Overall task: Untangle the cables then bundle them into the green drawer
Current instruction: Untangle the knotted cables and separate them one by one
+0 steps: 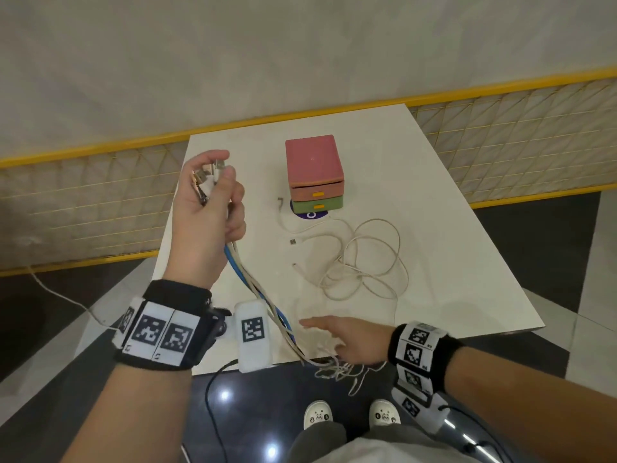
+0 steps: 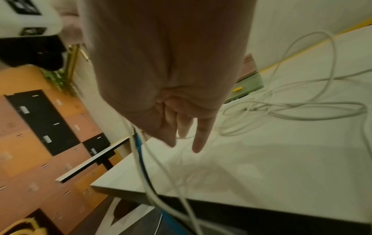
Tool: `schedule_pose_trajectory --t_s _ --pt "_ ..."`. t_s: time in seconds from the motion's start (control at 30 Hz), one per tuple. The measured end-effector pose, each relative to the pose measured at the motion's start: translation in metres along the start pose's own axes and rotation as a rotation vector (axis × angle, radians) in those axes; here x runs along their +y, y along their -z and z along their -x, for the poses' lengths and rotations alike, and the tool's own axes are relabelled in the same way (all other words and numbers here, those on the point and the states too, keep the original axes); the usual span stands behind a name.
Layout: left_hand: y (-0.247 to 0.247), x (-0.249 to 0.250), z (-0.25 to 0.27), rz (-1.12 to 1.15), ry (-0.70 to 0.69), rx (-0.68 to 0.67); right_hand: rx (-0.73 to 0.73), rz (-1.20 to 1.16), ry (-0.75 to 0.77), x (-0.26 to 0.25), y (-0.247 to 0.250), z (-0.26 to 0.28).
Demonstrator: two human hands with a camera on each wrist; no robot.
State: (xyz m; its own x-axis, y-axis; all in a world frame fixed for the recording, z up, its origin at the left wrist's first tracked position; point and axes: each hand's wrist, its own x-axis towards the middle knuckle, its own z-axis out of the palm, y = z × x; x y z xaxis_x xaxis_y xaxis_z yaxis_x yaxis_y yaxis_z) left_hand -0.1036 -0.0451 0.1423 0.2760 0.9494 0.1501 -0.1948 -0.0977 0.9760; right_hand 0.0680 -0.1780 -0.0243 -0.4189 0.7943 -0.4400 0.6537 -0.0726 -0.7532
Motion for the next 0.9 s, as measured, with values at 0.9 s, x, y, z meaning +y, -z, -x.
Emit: schedule_pose_trajectory --t_s 0.9 --pt "-0.033 -0.021 0.009 -0.069 0.109 -0.051 0.51 0.39 -0.189 0.021 0.099 -0.069"
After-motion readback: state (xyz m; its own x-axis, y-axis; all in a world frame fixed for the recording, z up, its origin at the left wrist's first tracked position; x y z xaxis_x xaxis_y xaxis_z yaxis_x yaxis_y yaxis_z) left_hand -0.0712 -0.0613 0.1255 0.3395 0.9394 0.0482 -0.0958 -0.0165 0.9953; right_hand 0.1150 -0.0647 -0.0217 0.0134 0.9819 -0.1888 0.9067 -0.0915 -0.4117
